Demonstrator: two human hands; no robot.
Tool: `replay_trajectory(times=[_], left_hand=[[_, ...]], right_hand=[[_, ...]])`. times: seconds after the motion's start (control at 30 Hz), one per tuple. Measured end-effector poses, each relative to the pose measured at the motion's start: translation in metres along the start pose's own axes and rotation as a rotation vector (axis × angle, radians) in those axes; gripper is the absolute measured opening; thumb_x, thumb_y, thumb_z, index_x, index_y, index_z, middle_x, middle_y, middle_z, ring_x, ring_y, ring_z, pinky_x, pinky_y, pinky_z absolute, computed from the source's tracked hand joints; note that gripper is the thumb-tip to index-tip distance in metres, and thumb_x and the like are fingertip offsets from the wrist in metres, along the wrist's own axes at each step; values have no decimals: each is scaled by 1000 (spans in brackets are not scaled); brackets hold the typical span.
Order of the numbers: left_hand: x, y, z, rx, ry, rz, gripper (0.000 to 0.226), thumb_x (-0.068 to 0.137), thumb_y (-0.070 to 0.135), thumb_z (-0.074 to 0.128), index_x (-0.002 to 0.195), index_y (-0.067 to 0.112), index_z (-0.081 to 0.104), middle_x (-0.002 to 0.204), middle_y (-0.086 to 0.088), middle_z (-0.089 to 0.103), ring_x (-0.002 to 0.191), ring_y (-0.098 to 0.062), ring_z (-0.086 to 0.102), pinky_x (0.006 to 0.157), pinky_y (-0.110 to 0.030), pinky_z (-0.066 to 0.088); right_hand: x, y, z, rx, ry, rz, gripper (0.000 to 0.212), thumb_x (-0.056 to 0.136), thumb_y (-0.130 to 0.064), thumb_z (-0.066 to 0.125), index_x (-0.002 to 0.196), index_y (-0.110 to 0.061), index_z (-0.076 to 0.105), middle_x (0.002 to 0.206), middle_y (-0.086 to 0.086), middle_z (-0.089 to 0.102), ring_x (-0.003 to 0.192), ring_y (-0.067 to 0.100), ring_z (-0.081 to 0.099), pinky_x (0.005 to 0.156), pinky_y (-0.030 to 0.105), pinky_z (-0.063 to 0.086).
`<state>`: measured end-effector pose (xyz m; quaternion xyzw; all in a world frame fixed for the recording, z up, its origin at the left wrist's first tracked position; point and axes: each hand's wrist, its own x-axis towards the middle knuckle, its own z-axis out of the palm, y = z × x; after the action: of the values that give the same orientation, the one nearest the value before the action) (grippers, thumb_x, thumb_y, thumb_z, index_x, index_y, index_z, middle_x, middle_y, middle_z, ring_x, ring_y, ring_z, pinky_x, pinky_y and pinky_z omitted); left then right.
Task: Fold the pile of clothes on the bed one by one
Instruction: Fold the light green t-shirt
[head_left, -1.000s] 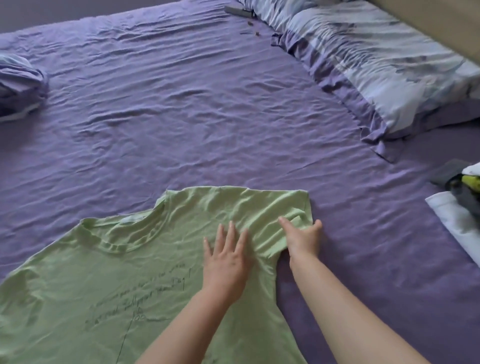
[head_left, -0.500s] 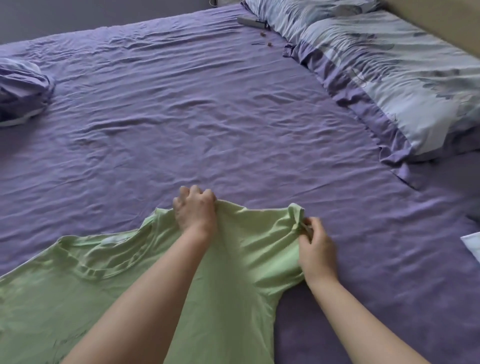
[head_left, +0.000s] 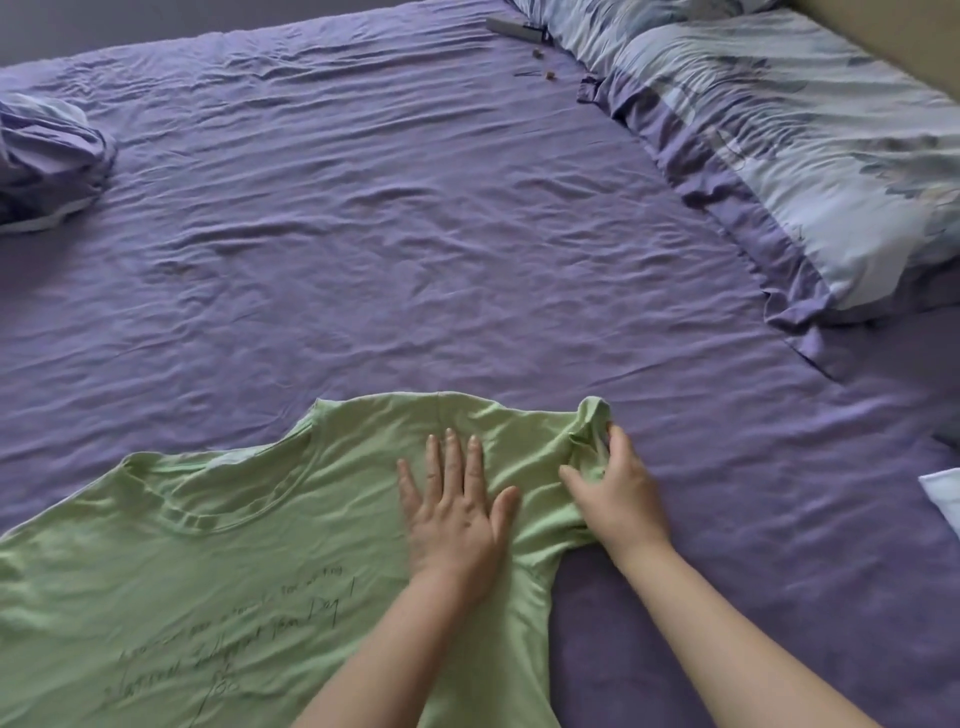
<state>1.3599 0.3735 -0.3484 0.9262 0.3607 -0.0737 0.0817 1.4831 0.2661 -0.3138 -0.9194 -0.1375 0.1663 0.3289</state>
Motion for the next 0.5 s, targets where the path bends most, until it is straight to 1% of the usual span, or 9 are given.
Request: replay_trajectory(times=[0.07, 0.13, 0.17, 0.23, 0.3, 0.33, 0.4, 0.43, 0.5], left_hand=[[5, -3, -8, -19, -21, 31, 68, 91, 63, 3, 146, 27, -14, 150, 6, -25, 139, -16, -31, 110, -45, -27], [6, -11, -23, -293, -23, 28, 64, 96, 57, 17, 151, 25, 13, 158, 4, 3, 147, -17, -6, 116, -36, -12], [4, -16, -32, -584, 13, -38, 61, 96, 55, 26, 145, 20, 34, 154, -1, 27, 145, -21, 17, 117, -33, 5], [-2, -26, -56, -1324, 55, -297, 60, 88, 60, 37, 121, 14, 58, 124, -9, 61, 118, -28, 57, 102, -39, 42], [-4, -42, -71, -1877, -136, -568, 73, 81, 72, 38, 113, 11, 61, 105, -10, 67, 92, -28, 68, 78, -41, 55], [-3, -51, -74, -2004, -267, -630, 79, 78, 77, 39, 113, 10, 62, 102, -11, 67, 89, -28, 67, 76, -40, 55], [-5, -62, -76, -2053, -449, -608, 82, 76, 76, 47, 114, 6, 66, 106, -16, 68, 97, -34, 65, 87, -45, 52], [-7, -63, -74, -2009, -476, -607, 73, 79, 69, 54, 113, 6, 67, 106, -18, 69, 99, -34, 65, 89, -46, 52], [-7, -62, -63, -1757, -292, -638, 38, 87, 35, 65, 110, 5, 67, 97, -16, 72, 89, -30, 69, 81, -42, 56]], right_hand=[[-3, -8, -4, 5, -34, -34, 67, 80, -18, 67, 140, -13, 37, 132, 10, 55, 116, 31, 54, 89, 32, 40], [-9, -24, -8, 68, -10, -50, 67, 81, -12, 64, 141, -17, 35, 131, 7, 57, 113, 30, 55, 87, 31, 40], [-14, -35, -9, 106, -2, -76, 68, 81, -11, 63, 142, -19, 34, 130, 6, 57, 112, 29, 56, 86, 30, 40], [-29, -61, -5, 176, -57, -181, 70, 82, -13, 63, 143, -23, 31, 130, 3, 58, 110, 24, 59, 84, 27, 42], [-50, -82, 5, 219, -225, -299, 73, 84, -22, 64, 145, -31, 25, 129, -3, 56, 106, 17, 61, 86, 27, 46], [-61, -87, 12, 226, -306, -334, 71, 85, -28, 63, 145, -34, 24, 129, -6, 55, 104, 14, 62, 89, 29, 48], [-77, -85, 24, 230, -334, -334, 56, 91, -31, 56, 142, -33, 32, 130, -8, 54, 102, 9, 60, 92, 26, 46], [-83, -79, 30, 240, -279, -317, 47, 94, -26, 51, 139, -29, 39, 130, -6, 56, 106, 8, 58, 93, 20, 43], [-92, -62, 38, 210, -173, -292, 42, 95, -9, 44, 136, -19, 46, 133, 1, 55, 120, 11, 51, 96, 9, 32]])
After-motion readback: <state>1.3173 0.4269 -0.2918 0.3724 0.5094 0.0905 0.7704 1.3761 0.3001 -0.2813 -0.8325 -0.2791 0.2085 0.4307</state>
